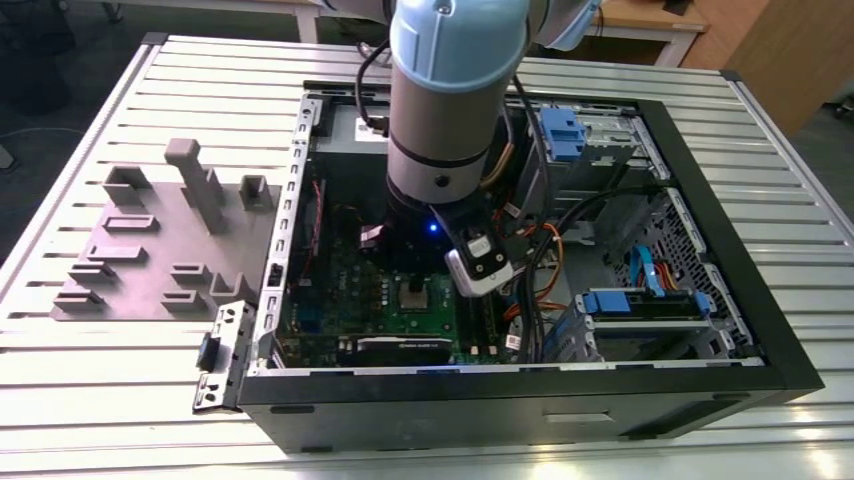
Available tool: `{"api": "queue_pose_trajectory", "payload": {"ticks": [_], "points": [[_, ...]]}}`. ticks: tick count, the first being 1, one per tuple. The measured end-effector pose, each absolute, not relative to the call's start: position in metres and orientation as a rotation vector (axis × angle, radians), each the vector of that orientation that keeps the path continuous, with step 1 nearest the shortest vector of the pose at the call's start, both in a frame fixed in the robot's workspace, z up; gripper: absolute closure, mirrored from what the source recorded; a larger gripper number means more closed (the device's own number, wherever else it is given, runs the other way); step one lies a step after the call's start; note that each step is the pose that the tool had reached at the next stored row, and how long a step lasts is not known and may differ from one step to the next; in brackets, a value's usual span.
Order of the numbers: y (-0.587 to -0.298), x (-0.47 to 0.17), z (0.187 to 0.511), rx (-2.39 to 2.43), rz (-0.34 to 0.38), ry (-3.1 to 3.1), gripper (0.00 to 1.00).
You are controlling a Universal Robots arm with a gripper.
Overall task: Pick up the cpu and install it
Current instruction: 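Place the cpu into insertion slot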
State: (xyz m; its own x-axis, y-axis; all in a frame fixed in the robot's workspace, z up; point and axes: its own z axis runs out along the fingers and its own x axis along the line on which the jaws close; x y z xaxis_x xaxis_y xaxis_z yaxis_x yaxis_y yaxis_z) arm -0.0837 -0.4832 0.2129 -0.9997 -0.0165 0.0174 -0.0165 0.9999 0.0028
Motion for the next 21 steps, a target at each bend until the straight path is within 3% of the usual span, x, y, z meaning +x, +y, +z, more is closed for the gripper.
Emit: {"api": "queue_pose_trajectory", "payload": {"ticks": [21], "points": [[-0.483, -0.084, 0.225, 0.024, -0.006, -3.124, 0.89]]}}
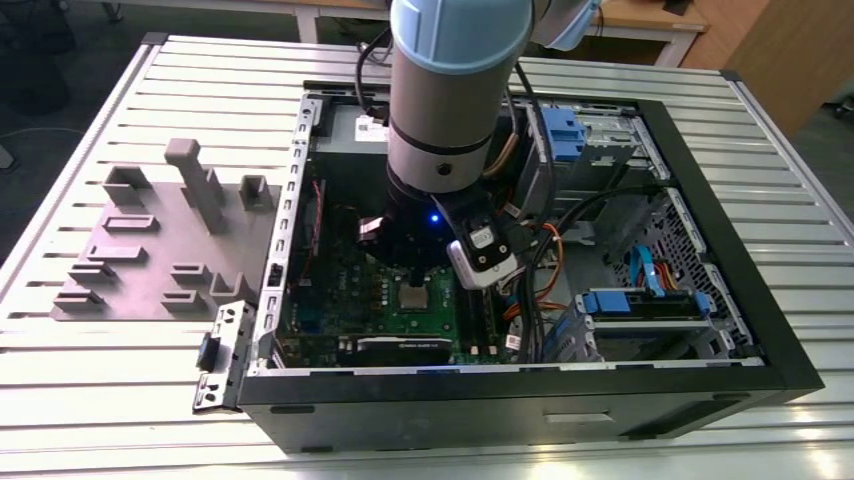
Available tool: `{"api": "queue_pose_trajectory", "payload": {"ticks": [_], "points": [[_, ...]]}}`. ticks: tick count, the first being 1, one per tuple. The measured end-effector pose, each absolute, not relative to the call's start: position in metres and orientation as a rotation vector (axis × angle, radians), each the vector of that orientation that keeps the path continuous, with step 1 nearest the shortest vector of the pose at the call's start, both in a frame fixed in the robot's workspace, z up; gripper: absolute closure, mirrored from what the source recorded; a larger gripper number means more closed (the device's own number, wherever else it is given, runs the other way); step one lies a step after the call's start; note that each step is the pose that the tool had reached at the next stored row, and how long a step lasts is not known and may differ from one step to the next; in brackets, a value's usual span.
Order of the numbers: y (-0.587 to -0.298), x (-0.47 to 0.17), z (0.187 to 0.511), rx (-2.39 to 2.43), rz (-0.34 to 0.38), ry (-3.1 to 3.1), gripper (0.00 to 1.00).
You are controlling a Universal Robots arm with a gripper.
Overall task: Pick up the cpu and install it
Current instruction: 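Place the cpu into insertion slot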
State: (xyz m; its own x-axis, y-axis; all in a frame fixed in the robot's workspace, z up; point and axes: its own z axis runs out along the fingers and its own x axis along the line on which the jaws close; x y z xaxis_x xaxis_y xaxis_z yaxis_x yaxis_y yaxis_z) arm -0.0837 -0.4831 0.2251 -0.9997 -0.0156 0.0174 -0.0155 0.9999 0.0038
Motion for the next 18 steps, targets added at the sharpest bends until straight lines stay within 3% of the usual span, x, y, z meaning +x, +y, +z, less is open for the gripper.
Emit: {"api": "queue_pose_trajectory", "payload": {"ticks": [18], "points": [[-0.4861, -0.0852, 0.2246, 0.024, -0.006, -3.124, 0.89]]}}
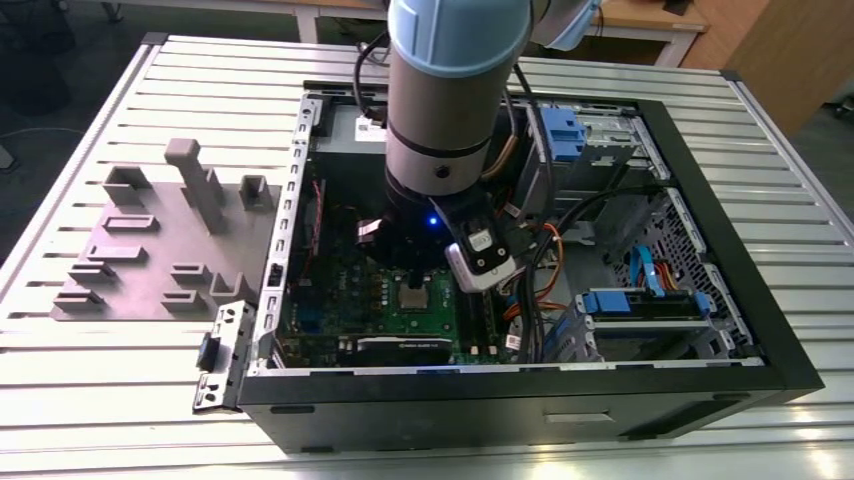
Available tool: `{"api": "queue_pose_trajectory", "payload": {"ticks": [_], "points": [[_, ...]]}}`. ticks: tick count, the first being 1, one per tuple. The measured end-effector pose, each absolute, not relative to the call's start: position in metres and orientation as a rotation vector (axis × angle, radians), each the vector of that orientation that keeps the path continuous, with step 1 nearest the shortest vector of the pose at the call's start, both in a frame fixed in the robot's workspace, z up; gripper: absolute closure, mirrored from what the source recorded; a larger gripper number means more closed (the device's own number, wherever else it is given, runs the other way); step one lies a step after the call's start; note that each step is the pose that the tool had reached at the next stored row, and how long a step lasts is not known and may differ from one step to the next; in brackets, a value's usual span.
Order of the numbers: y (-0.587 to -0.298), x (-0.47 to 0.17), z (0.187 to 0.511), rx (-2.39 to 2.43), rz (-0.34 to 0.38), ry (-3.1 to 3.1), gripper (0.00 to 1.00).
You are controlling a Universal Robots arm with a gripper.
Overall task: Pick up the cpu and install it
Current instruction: 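Place the cpu into insertion slot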
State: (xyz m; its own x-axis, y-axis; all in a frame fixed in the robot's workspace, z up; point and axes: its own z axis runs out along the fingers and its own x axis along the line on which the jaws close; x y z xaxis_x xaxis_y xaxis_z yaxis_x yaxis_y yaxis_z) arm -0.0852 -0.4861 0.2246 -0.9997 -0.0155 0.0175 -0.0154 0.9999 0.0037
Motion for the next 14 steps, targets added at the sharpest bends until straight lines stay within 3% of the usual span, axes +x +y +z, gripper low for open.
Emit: {"api": "queue_pose_trajectory", "payload": {"ticks": [12, 13, 14], "points": [[-0.502, -0.088, 0.223, 0.024, -0.007, -3.124, 0.89], [-0.502, -0.088, 0.222, 0.024, -0.007, -3.124, 0.82], [-0.502, -0.088, 0.221, 0.024, -0.006, -3.124, 0.82]]}}
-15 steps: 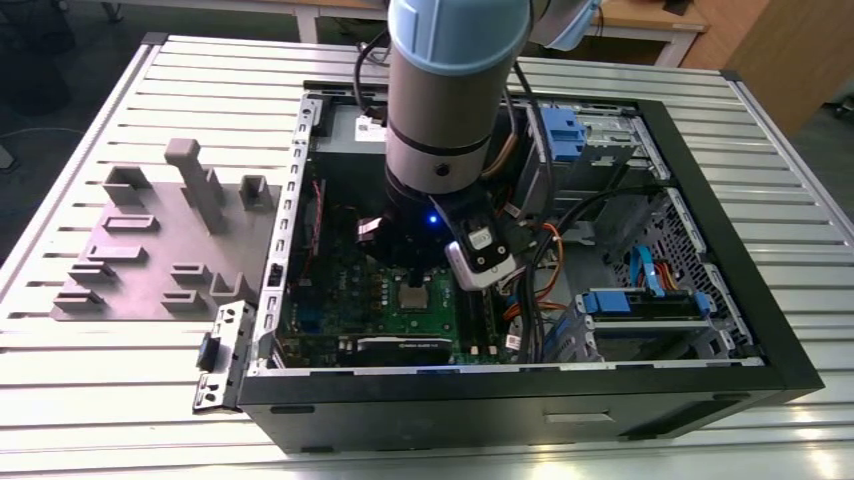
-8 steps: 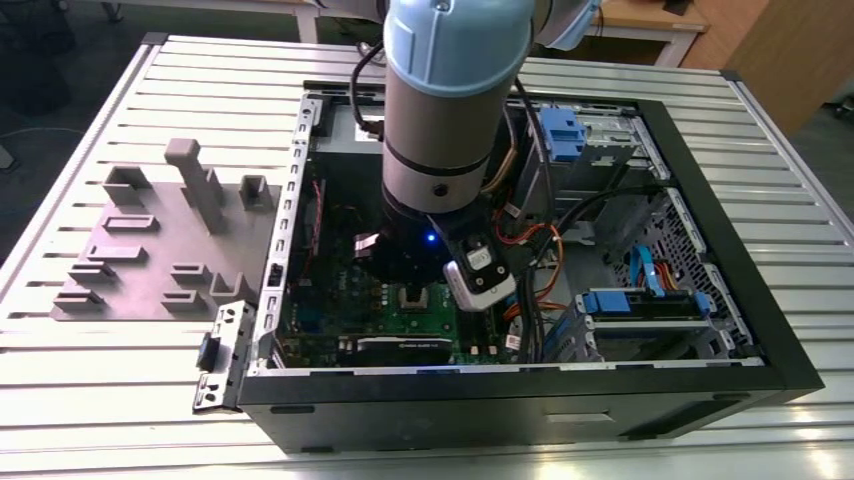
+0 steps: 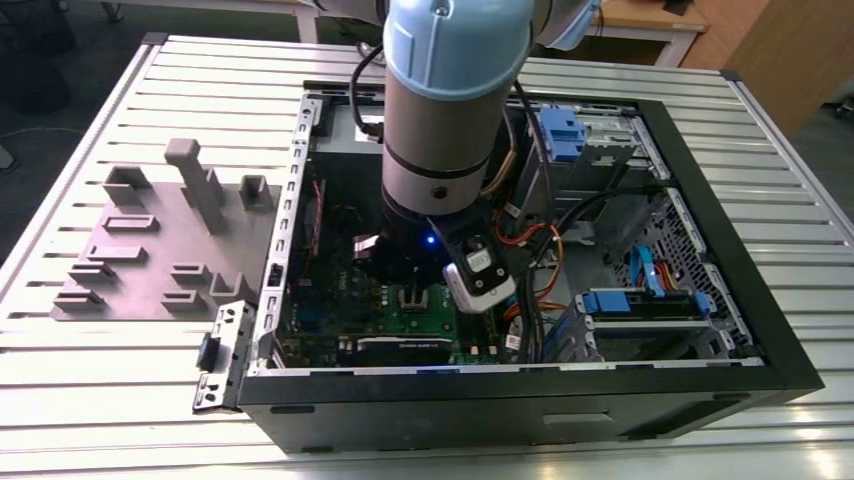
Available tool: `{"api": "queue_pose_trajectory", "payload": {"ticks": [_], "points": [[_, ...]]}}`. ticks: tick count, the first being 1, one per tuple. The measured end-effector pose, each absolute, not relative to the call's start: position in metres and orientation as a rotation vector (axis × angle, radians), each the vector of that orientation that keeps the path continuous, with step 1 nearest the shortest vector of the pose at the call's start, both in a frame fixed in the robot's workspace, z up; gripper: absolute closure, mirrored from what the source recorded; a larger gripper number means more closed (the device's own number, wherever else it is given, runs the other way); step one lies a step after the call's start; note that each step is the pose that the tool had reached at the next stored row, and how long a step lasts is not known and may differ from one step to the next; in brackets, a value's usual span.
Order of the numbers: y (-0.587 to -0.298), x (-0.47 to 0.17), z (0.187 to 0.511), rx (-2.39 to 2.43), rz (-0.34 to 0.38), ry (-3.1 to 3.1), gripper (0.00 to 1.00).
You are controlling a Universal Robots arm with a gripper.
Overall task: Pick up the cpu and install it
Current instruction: 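Place the cpu into insertion slot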
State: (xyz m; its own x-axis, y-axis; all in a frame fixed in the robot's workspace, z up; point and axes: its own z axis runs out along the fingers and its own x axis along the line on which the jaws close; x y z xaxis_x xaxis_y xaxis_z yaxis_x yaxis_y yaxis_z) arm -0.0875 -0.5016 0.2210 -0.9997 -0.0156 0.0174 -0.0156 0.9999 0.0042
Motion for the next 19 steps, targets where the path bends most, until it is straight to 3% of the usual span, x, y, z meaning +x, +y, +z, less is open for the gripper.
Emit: {"api": "queue_pose_trajectory", "payload": {"ticks": [4, 9, 17, 19], "points": [[-0.500, -0.088, 0.214, 0.022, -0.006, -3.124, 0.82], [-0.495, -0.088, 0.210, 0.008, -0.007, -3.124, 0.57], [-0.494, -0.086, 0.206, -0.046, -0.008, -3.124, 0.56], [-0.493, -0.086, 0.204, -0.046, -0.007, -3.124, 0.51]]}}
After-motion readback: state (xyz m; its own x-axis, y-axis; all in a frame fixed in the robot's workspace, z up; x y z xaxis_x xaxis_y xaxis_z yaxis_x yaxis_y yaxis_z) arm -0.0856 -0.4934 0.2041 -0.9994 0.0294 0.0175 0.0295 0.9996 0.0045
